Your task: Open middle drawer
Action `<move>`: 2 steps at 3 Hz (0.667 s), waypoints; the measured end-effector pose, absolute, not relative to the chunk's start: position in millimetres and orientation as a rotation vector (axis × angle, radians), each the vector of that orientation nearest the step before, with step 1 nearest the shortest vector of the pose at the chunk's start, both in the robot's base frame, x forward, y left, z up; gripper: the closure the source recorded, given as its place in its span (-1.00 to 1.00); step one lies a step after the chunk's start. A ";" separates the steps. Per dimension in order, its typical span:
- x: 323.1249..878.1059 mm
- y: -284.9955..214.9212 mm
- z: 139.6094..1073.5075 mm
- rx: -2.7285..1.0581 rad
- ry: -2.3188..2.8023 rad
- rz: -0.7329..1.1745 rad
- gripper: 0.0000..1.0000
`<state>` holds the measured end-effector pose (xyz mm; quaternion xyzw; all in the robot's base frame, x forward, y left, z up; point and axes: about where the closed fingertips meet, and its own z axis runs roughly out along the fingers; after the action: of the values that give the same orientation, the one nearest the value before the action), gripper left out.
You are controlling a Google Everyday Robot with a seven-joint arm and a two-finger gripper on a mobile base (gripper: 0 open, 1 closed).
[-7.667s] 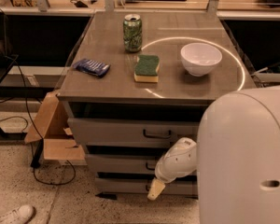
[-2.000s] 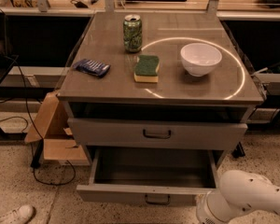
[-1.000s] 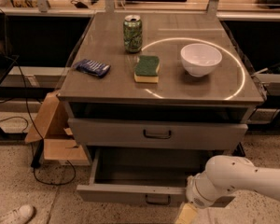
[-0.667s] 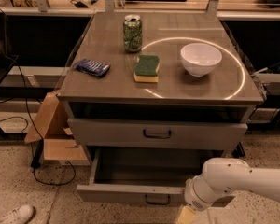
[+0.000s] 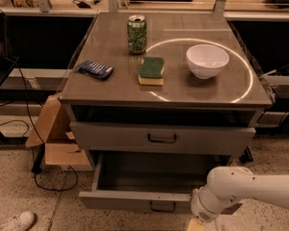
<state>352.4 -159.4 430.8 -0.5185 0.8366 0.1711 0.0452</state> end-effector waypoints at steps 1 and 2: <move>327.8 -178.2 450.3 -1.532 2.607 0.604 -1.00; 292.2 -197.6 492.0 -1.444 2.618 0.697 -1.00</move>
Offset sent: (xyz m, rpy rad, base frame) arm -0.1030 -0.0683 0.1151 0.1557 0.1213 -0.1712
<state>292.2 -197.6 492.0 -0.4701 0.8522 0.2268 0.0358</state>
